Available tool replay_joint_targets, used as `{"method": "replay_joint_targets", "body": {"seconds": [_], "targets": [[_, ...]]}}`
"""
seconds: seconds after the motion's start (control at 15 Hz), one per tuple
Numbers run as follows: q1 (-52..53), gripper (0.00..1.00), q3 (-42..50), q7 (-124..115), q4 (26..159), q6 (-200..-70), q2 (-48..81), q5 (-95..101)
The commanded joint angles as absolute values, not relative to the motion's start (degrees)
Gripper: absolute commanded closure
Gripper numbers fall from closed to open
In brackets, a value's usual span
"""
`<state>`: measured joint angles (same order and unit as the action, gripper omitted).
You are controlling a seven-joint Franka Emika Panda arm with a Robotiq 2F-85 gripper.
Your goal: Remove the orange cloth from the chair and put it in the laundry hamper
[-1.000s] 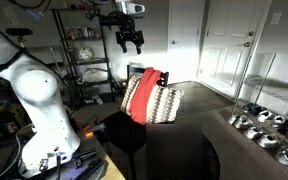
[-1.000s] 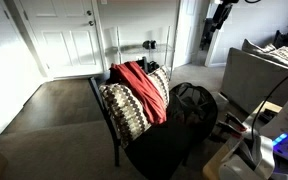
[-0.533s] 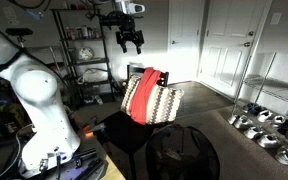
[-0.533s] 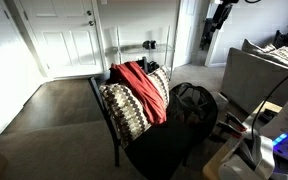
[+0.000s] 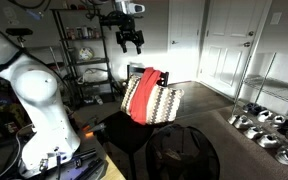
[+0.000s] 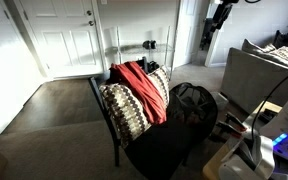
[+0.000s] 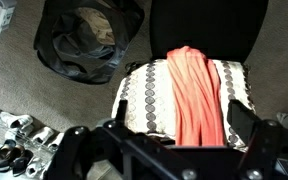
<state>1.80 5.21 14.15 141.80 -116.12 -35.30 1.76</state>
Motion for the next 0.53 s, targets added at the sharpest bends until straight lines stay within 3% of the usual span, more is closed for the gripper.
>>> {"method": "replay_joint_targets", "body": {"seconds": [0.0, 0.47], "targets": [[2.2, 0.0, 5.1, 14.6, 141.7, -116.8, -34.8, 1.0], [8.5, 0.0, 2.7, 15.6, 140.3, -122.6, -30.1, -2.8]]}}
